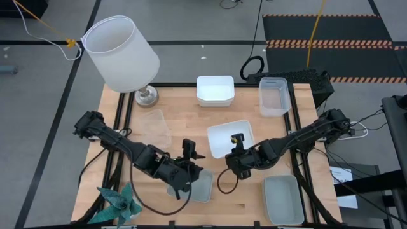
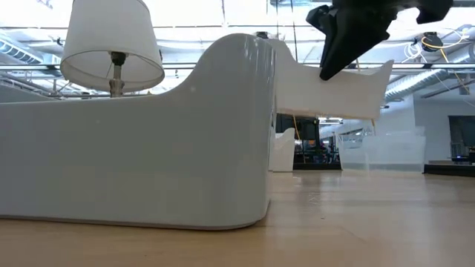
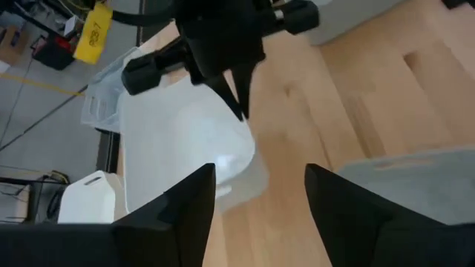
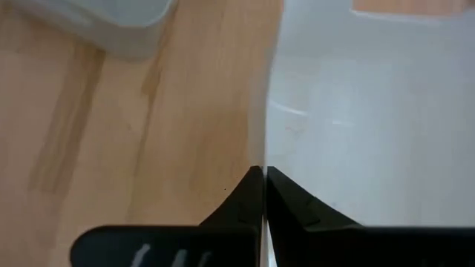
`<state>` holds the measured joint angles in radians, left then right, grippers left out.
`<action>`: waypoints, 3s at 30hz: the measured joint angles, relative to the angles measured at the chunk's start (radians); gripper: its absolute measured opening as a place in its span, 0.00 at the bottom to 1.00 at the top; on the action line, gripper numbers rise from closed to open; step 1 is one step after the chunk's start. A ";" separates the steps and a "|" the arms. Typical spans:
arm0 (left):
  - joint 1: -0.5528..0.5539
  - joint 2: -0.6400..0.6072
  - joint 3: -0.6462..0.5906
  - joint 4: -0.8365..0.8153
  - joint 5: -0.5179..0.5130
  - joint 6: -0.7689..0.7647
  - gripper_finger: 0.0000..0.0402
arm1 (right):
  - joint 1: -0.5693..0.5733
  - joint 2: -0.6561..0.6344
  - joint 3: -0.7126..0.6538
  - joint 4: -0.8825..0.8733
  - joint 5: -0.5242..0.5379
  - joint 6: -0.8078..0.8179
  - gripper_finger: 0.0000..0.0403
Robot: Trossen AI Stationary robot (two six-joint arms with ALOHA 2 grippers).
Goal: Stack baskets by color
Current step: Stack the bottom white bin on the white bins
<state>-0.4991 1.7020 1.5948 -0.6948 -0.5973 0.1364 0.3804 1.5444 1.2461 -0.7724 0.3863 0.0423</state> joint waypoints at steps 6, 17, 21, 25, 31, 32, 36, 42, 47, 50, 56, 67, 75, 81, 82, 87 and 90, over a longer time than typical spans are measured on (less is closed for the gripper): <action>0.031 0.044 0.000 0.066 0.003 0.042 0.60 | -0.033 0.000 0.047 0.006 -0.026 0.142 0.00; 0.123 0.114 -0.001 0.102 -0.006 0.048 0.68 | -0.041 0.001 0.081 0.056 -0.050 0.180 0.01; 0.142 0.132 -0.001 0.087 0.012 0.054 0.62 | -0.041 0.001 0.081 0.061 -0.050 0.155 0.01; 0.146 0.132 -0.001 0.083 0.070 0.072 0.53 | -0.041 0.001 0.081 0.063 -0.050 0.147 0.01; 0.146 0.131 -0.001 0.077 0.107 0.084 0.34 | -0.041 0.001 0.081 0.065 -0.051 0.124 0.01; 0.146 0.131 -0.001 0.071 0.109 0.091 0.31 | -0.041 0.001 0.081 0.065 -0.051 0.124 0.01; 0.147 0.131 -0.001 0.057 0.110 0.117 0.18 | -0.041 0.001 0.081 0.065 -0.050 0.105 0.01; 0.147 0.131 -0.001 0.028 0.118 0.135 0.03 | -0.041 0.001 0.081 0.077 -0.040 0.078 0.03; 0.155 0.132 0.000 -0.035 0.119 0.115 0.03 | -0.028 0.001 0.081 0.112 -0.016 0.045 0.13; 0.155 0.132 0.000 -0.058 0.114 0.118 0.02 | -0.018 0.001 0.081 0.119 -0.016 0.033 0.23; 0.161 0.132 -0.001 -0.066 0.115 0.134 0.01 | 0.004 -0.014 0.080 0.117 0.060 0.017 0.40; 0.177 0.131 0.000 -0.066 0.114 0.154 0.01 | 0.092 -0.173 0.080 0.118 0.065 0.075 0.49; 0.231 0.121 -0.001 -0.107 0.147 0.207 0.01 | 0.194 -0.290 0.080 0.094 0.067 0.151 0.49; 0.331 0.069 -0.001 -0.124 0.216 0.262 0.01 | 0.295 -0.329 0.080 0.077 0.167 0.154 0.49; 0.351 0.054 -0.001 -0.123 0.231 0.275 0.01 | 0.310 -0.334 0.080 0.074 0.181 0.153 0.49; 0.461 -0.011 0.000 -0.105 0.344 0.379 0.01 | 0.357 -0.351 0.080 0.040 0.245 0.152 0.49; 0.537 -0.043 0.000 -0.091 0.429 0.434 0.01 | 0.372 -0.352 0.080 0.023 0.271 0.152 0.49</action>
<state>0.0378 1.6590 1.5944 -0.7861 -0.1687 0.5703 0.7527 1.1919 1.3262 -0.7493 0.6570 0.1940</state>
